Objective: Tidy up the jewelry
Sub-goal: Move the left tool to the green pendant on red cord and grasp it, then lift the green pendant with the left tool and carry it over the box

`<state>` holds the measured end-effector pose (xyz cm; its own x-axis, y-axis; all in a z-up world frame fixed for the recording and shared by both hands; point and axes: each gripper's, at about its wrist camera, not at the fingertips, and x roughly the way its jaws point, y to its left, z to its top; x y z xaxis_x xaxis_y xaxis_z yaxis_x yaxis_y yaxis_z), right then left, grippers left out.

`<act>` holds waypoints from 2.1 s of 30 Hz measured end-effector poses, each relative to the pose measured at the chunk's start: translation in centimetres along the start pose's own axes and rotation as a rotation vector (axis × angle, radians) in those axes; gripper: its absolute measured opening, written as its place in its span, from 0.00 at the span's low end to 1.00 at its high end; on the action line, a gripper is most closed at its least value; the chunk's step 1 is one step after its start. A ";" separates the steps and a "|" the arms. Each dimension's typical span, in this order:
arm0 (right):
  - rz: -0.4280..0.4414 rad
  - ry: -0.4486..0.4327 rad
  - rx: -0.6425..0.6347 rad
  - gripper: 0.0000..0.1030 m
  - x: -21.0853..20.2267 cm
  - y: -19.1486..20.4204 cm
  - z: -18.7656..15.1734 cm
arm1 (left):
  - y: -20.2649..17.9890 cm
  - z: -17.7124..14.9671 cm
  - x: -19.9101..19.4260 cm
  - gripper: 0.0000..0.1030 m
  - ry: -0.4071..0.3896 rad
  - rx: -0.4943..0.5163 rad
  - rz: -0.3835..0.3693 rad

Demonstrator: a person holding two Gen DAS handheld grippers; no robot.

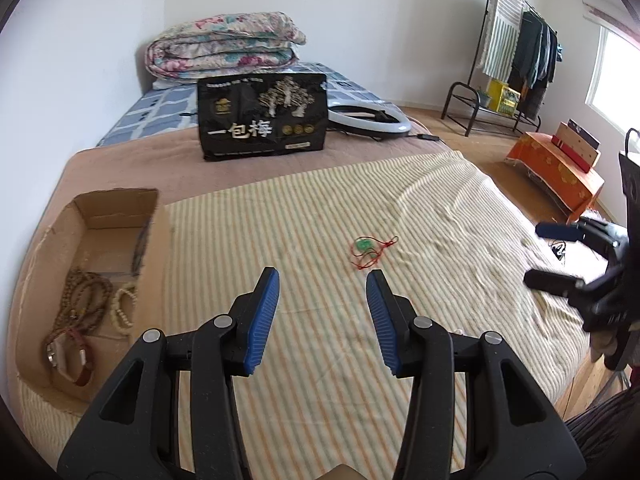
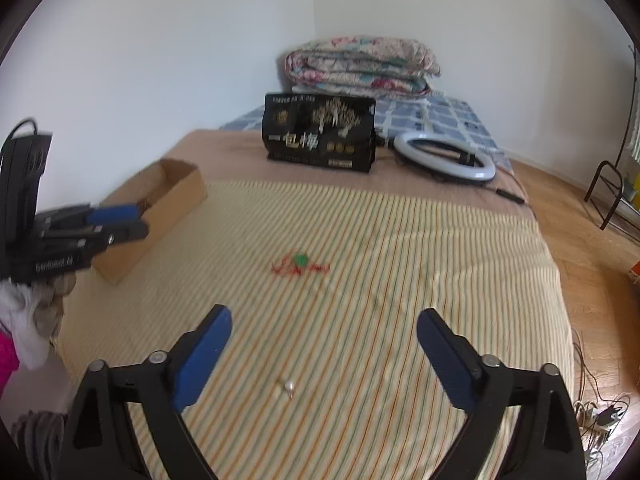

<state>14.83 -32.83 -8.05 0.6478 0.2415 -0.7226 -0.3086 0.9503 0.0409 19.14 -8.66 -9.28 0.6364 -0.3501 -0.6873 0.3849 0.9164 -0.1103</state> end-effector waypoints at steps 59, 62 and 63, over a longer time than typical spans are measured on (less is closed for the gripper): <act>0.157 0.184 -0.066 0.15 7.9 2.3 -7.7 | -4.6 1.7 17.9 0.10 0.177 -0.027 0.048; 0.143 0.192 -0.070 0.15 8.1 2.3 -7.4 | -4.6 1.7 17.7 0.07 0.174 -0.022 0.045; 0.138 0.194 -0.075 0.15 8.2 2.4 -7.4 | -4.6 1.7 17.7 0.07 0.175 -0.022 0.045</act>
<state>14.25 -30.04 -19.01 0.4523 0.3192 -0.8328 -0.4410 0.8917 0.1023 29.81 -19.40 -19.70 0.5262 -0.2710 -0.8061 0.3426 0.9351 -0.0907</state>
